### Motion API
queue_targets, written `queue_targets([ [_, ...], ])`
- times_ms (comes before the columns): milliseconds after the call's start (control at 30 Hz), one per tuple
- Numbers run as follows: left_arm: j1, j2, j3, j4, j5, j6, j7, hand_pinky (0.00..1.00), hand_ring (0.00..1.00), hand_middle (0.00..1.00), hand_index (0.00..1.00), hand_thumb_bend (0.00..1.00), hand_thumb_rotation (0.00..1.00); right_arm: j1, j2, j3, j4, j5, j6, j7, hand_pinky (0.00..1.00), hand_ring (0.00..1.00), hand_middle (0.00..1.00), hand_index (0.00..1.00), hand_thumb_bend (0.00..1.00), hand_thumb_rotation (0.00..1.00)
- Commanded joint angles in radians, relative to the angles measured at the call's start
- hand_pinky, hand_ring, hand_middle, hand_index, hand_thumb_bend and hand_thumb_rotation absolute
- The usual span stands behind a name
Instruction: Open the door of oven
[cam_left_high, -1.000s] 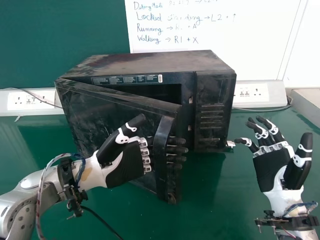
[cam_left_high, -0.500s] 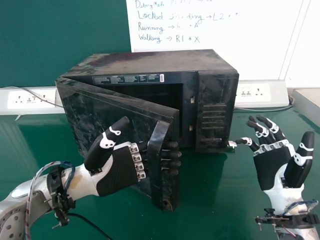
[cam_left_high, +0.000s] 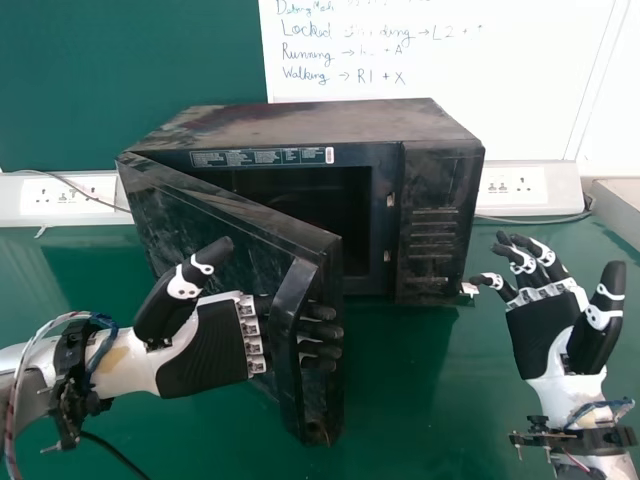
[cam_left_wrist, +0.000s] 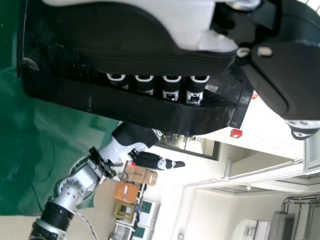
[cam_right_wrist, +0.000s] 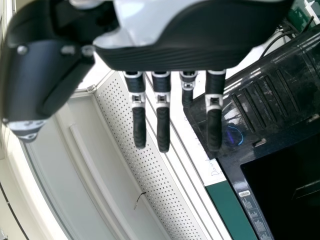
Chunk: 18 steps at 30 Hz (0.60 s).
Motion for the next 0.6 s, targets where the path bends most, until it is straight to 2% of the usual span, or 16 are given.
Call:
queue_targets([
  [0,-0.128,-0.087,-0.051,0.043,-0.150,-0.082,-0.353,0.46,0.58,0.68,0.71,0.98,0.75,-0.012,-0.010,-0.003,0.006,0.001,0.001,0.001,0.80,0.90,0.98,0.99,1.00,0.89],
  [67,-0.149,-0.082,-0.069,0.094,-0.153,-0.048,-0.400,0.47,0.60,0.69,0.68,1.00,0.65,-0.012,-0.010,-0.002,0.005,0.002,0.003,0.001,0.80,0.90,0.98,0.99,1.00,0.89],
  [167,-0.152,-0.097,-0.065,0.135,-0.143,-0.059,-0.452,0.49,0.62,0.70,0.70,1.00,0.70,-0.010,-0.009,-0.002,0.001,-0.001,0.002,-0.003,0.81,0.90,0.98,0.99,1.00,0.90],
  [267,-0.146,-0.041,-0.051,0.140,-0.137,-0.054,-0.465,0.52,0.63,0.71,0.71,1.00,0.62,-0.010,-0.010,-0.003,0.000,0.001,0.001,0.000,0.81,0.90,0.98,0.99,1.00,0.89],
  [333,-0.118,-0.031,-0.019,0.129,-0.138,-0.065,-0.459,0.52,0.63,0.70,0.73,1.00,0.64,-0.010,-0.010,-0.003,0.000,0.007,0.006,0.003,0.81,0.90,0.98,0.99,1.00,0.89],
  [433,-0.082,-0.023,0.028,0.114,-0.136,-0.092,-0.449,0.51,0.61,0.67,0.72,1.00,0.75,-0.010,-0.009,-0.003,-0.002,0.008,0.009,0.002,0.80,0.90,0.98,0.98,1.00,0.88],
  [500,-0.071,-0.005,0.048,0.110,-0.150,-0.058,-0.426,0.52,0.63,0.67,0.71,1.00,0.78,-0.011,-0.009,-0.003,-0.001,0.007,0.007,0.001,0.80,0.90,0.98,0.98,1.00,0.88],
  [567,-0.052,-0.024,0.079,0.121,-0.153,-0.090,-0.435,0.54,0.64,0.67,0.71,1.00,0.81,-0.011,-0.010,-0.003,0.000,0.002,0.005,-0.001,0.81,0.90,0.98,0.99,1.00,0.89],
])
